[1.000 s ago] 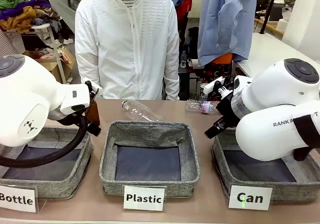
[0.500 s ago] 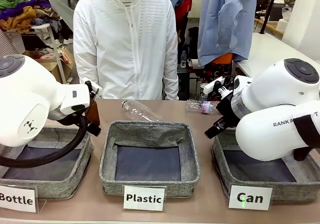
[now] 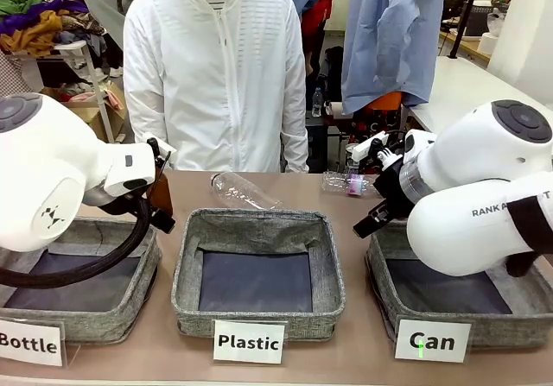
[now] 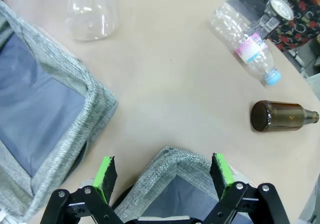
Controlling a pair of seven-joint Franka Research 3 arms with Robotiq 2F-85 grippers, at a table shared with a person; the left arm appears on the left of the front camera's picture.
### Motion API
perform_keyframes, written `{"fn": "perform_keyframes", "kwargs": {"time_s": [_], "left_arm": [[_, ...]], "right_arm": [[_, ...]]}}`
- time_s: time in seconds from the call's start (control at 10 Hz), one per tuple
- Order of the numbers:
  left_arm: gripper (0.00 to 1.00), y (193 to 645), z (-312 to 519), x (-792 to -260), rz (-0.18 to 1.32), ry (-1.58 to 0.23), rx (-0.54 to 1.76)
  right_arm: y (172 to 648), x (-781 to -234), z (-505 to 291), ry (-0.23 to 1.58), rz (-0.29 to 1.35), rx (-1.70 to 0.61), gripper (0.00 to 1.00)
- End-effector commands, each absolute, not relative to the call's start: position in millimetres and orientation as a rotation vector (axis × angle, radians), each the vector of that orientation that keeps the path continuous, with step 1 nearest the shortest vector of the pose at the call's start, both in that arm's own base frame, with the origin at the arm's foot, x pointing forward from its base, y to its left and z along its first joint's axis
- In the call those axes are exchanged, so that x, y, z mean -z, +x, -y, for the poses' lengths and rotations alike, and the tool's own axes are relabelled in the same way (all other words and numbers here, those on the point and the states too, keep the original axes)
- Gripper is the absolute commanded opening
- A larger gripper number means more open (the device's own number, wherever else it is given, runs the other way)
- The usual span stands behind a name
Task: Sort the can waste into the basket.
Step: Pick up the can waste from the table and place it in the right Fabric basket.
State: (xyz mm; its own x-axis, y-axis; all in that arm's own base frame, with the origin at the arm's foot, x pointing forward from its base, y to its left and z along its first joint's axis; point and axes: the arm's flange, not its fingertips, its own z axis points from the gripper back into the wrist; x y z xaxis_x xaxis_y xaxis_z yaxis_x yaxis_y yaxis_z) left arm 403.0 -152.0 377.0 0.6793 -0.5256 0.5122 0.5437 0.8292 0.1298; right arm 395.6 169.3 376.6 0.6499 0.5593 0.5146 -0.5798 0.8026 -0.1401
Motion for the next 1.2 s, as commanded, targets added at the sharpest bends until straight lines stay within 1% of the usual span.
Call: {"fn": "perform_keyframes", "kwargs": {"time_s": [0.0,0.1,0.2,0.4,0.5,0.6,0.7,0.9,1.0,1.1], "left_arm": [[1.0,370.2,133.0,-434.3,0.586,-0.129,0.607],[1.0,352.2,117.9,-466.7,0.557,-0.215,0.495],[1.0,330.5,98.5,-493.3,0.518,-0.319,0.458],[1.0,284.9,44.8,-517.1,0.528,-0.491,0.491],[1.0,273.5,9.5,-519.6,0.532,-0.561,0.479],[1.0,274.4,-34.6,-515.6,0.536,-0.682,0.436],[1.0,280.5,-81.0,-497.0,0.57,-0.789,0.321],[1.0,281.6,-160.6,-440.9,0.61,-1.056,0.088],[1.0,279.1,-186.8,-416.3,0.632,-1.155,-0.012],[1.0,275.2,-199.0,-393.0,0.656,-1.217,-0.135]], "right_arm": [[376.8,-428.6,-156.1,0.126,0.557,-0.64,1.0],[363.0,-459.0,-149.4,0.217,0.49,-0.592,1.0],[349.8,-482.8,-142.3,0.25,0.415,-0.413,1.0],[318.3,-507.0,-88.1,0.554,0.312,-0.38,1.0],[306.1,-507.0,-49.4,0.685,0.327,-0.324,1.0],[298.5,-497.6,-5.9,0.814,0.367,-0.242,1.0],[297.0,-478.6,39.7,0.963,0.367,-0.11,1.0],[294.7,-426.8,127.5,1.151,0.385,0.161,1.0],[297.4,-400.9,162.1,1.245,0.388,0.285,1.0],[297.7,-379.0,185.1,1.286,0.383,0.379,1.0]]}}
